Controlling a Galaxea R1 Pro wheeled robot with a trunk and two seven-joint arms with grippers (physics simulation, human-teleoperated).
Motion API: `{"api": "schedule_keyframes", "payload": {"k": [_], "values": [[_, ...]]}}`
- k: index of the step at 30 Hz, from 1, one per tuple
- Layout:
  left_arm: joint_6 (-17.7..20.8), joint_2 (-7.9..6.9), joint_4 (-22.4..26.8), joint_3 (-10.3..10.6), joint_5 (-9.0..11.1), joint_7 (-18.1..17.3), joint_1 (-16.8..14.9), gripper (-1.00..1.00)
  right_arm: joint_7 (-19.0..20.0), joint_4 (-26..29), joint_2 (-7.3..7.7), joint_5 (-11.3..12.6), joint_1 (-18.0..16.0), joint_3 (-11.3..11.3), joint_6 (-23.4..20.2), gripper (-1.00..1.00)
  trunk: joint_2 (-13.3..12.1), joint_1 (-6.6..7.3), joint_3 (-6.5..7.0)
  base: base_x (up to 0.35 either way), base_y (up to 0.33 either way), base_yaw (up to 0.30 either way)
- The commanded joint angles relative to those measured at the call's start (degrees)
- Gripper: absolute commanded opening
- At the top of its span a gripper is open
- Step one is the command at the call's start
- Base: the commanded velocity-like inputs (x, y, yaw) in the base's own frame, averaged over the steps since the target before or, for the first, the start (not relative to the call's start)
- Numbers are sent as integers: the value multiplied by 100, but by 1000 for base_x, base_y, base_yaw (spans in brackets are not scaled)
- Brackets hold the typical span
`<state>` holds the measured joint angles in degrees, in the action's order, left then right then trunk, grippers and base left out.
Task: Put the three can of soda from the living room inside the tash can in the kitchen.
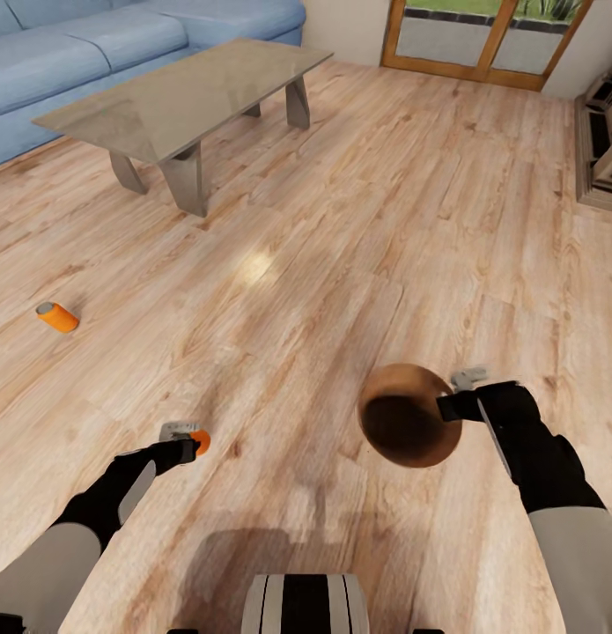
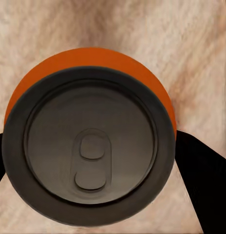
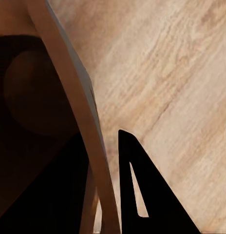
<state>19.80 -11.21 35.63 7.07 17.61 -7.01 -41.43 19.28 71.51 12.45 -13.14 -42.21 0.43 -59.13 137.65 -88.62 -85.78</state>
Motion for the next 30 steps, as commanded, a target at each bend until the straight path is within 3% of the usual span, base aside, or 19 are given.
{"api": "schedule_keyframes", "payload": {"k": [1,5,15,19,26,27,30], "values": [[33,0,33,33,-7,-33,0,-100,39,-31,-33,36,34,34,33,-100,0,1,1,0,0,0],[165,0,165,166,-7,-153,0,-100,72,-149,-160,-148,176,172,192,-100,0,1,1,0,0,0],[213,0,491,449,-7,-453,0,-100,158,-149,-461,-502,201,172,265,-100,0,1,1,0,0,0],[148,0,442,384,-20,-504,62,-100,194,-106,-394,-558,141,191,209,-100,-80,45,37,0,0,0],[-81,-12,214,156,-5,-256,177,-100,208,24,-164,-937,-51,234,99,-100,-361,198,162,0,0,0],[-364,-12,-277,-222,-4,-194,183,-100,540,31,-5,169,-51,227,-87,-100,-401,220,180,0,0,0],[-376,-12,-283,-236,-3,-222,187,-100,696,39,40,168,-50,232,-87,-100,-521,286,234,0,0,0]]}}
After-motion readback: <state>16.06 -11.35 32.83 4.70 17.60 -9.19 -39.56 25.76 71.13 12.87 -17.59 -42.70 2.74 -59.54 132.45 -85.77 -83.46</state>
